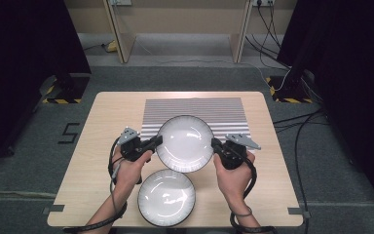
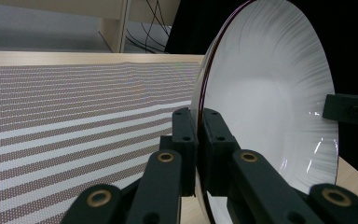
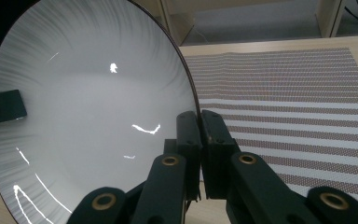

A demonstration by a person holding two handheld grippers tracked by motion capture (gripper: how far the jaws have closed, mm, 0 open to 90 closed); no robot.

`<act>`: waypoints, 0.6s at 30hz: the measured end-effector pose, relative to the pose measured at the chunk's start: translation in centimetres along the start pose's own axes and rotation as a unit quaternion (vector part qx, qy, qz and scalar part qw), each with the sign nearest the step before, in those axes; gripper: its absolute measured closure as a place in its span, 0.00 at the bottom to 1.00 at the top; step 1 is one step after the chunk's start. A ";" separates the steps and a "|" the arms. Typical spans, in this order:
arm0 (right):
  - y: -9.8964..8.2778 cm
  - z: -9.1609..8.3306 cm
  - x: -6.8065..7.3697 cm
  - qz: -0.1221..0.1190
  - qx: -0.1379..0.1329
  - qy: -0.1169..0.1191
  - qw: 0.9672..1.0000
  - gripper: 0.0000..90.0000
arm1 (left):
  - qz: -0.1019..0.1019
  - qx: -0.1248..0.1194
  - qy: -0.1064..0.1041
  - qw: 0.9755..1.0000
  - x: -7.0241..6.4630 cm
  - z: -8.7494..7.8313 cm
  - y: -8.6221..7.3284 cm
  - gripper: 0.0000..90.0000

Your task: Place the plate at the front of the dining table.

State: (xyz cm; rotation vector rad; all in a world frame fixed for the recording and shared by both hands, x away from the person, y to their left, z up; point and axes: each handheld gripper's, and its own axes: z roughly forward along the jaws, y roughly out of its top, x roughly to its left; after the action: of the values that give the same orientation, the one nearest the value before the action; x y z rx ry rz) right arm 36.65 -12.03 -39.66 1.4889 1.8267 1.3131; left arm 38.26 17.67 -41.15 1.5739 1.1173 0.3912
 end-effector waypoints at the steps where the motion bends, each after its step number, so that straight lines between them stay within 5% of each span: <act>1: 0.0 0.0 0.0 0.000 0.000 0.000 1.000 0.97 | 0.000 0.000 0.000 1.000 0.0 0.0 0.0 0.94; 18: 0.4 0.3 -0.2 0.002 -0.005 -0.005 1.000 0.97 | 0.000 -0.005 0.003 1.000 0.0 0.6 0.4 0.94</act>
State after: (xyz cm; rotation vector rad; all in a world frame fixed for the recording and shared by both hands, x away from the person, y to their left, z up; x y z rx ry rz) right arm 37.13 -12.12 -39.52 1.4933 1.8093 1.3110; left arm 38.84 17.34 -40.94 1.5640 1.1184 0.4011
